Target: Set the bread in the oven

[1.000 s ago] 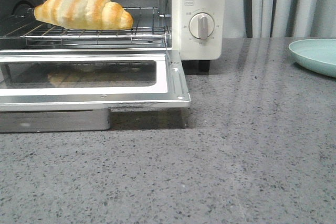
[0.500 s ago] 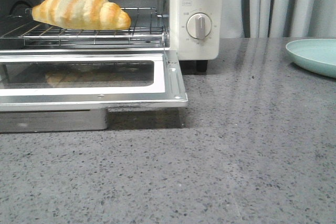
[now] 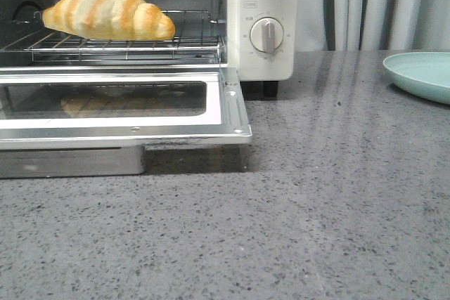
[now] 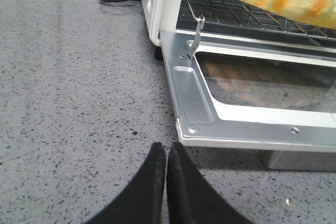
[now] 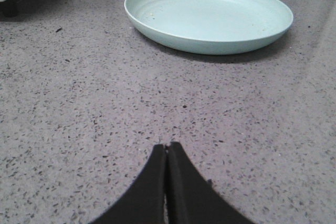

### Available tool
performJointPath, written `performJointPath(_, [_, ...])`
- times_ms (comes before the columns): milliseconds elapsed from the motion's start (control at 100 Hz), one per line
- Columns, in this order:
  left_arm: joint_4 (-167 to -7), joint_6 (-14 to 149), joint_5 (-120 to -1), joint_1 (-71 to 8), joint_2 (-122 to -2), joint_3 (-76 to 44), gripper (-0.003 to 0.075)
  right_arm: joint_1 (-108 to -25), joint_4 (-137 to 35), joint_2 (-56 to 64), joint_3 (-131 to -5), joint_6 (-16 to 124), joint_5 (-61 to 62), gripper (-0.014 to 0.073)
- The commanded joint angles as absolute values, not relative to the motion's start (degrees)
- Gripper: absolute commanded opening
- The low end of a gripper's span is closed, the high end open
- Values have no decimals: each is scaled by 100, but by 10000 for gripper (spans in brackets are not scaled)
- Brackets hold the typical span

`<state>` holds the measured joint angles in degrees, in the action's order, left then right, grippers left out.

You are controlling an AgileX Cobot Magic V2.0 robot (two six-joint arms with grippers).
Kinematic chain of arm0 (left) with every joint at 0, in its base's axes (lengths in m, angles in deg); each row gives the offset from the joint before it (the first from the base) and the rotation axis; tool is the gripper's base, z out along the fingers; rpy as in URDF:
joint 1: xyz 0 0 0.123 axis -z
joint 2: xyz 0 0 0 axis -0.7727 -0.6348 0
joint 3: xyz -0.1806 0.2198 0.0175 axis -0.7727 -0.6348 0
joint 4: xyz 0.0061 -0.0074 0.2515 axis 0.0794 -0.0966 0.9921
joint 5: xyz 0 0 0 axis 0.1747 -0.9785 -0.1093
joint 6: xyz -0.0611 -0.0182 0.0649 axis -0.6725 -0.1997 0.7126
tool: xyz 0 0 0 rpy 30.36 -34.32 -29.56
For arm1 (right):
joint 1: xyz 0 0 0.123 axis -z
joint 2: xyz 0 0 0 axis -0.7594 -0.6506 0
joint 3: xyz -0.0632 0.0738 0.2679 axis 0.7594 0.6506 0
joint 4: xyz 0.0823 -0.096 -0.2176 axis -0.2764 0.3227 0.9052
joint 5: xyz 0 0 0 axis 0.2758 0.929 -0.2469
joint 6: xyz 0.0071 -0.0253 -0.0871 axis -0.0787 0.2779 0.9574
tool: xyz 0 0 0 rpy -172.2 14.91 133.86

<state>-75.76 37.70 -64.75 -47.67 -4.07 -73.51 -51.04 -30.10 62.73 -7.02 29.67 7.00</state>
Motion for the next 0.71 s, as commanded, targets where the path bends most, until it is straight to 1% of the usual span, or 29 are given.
performJointPath(0, [-7671, 3725, -6086, -4785, -426, -7491, -21, -5075, -3019, 6397, -634, 2979, 545, -58])
performJointPath(700, [-7671, 3725, -6086, -4785, -426, -7491, -21, -5075, -3019, 6397, -624, 2979, 502, -58])
